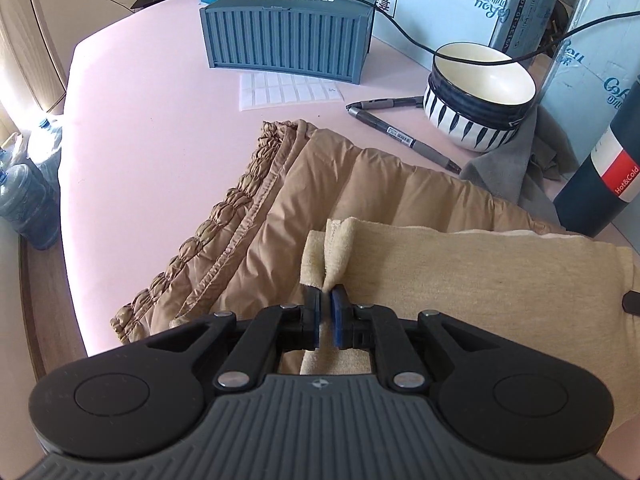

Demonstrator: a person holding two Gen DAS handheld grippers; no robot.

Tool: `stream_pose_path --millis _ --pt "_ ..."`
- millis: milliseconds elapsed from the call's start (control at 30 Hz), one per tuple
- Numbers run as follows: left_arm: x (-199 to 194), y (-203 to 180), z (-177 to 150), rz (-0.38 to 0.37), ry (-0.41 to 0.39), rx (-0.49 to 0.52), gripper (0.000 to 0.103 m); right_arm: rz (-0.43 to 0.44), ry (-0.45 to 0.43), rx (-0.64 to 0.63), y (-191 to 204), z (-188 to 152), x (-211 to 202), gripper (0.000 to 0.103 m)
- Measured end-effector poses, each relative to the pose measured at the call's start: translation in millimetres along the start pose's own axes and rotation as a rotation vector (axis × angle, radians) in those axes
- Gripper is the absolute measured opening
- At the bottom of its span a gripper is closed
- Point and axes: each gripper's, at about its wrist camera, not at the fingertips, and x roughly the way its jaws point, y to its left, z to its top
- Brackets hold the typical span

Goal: Fold clothes
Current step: 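Lower the top onto the quilted garment and open both grippers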

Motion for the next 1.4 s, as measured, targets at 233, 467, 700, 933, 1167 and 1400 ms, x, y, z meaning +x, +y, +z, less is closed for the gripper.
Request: stream_pose_path --millis 233,467,700,933,1167,1400 --pt "0 -10 1 0.081 0.007 0.037 0.030 -0.048 -0.022 0.006 -4 -2 -2 0.064" --pt "-35 -5 3 0.142 -0.053 0.024 0.064 -0.177 -0.111 0.006 3 -9 -35 0.081" --pt "-72 -1 -21 0.164 -0.058 0.008 0.075 -0.192 -0.133 0.002 14 -46 -74 0.092" --pt "-96 -6 -69 0.141 0.002 0.002 0.078 -0.228 -0.128 -0.026 27 -100 -96 0.097" --pt "-120 -12 -103 0.098 -0.002 -0.033 0.078 -0.251 -0.089 -0.118 48 -140 -105 0.097" --pt "-139 -27 -113 0.078 -0.038 -0.010 0.078 -0.266 -0.096 -0.241 85 -163 -112 0.102"
